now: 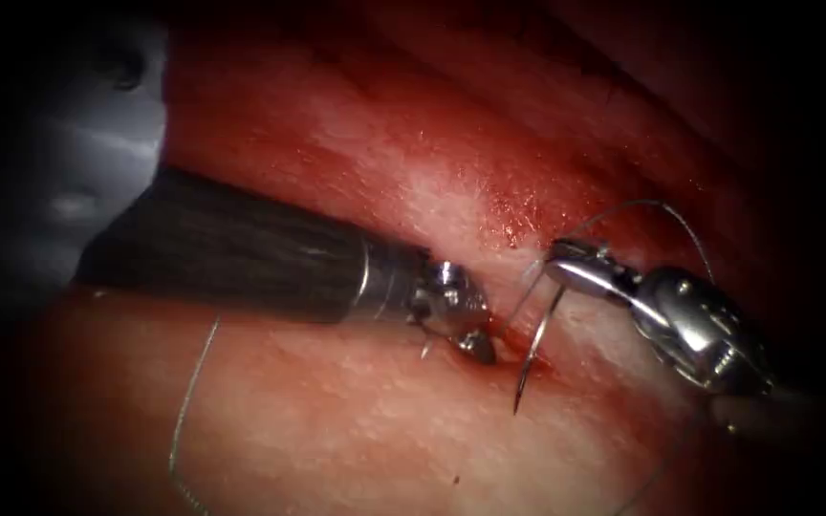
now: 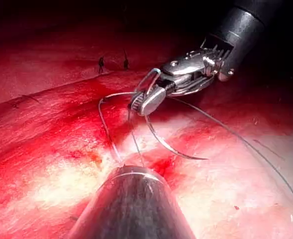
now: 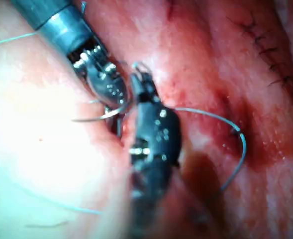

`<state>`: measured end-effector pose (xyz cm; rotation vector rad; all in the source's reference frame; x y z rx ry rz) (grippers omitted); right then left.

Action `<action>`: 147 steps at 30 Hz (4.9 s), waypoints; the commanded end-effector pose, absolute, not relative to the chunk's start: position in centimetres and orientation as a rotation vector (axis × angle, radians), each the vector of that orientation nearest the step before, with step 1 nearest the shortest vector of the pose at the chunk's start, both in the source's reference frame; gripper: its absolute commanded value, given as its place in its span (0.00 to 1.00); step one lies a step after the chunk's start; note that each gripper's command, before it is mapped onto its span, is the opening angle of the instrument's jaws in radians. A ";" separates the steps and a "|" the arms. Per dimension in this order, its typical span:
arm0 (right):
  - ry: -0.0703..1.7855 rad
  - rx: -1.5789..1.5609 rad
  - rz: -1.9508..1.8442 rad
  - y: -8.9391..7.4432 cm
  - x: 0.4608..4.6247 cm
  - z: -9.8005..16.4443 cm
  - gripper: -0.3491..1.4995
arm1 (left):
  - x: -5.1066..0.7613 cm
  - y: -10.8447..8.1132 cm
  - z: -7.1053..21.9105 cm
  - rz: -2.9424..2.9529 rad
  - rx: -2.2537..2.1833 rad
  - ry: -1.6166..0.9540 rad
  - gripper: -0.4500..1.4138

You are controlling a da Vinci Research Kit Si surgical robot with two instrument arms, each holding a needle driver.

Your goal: Wound Closure

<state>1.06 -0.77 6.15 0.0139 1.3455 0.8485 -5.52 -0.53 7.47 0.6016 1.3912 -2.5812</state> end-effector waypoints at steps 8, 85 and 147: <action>1.303 -0.226 0.605 -0.8 1.19 6.3 0.00 | -5.54 -0.5 7.2 -2.531 0.629 1.424 0.54; 1.234 -0.416 0.243 -1.1 1.42 6.6 0.00 | -5.24 -0.9 6.5 -2.736 1.081 1.095 0.34; 1.252 -0.011 0.684 -0.8 1.50 6.6 0.00 | -5.17 -1.3 7.0 -2.825 1.174 1.066 0.25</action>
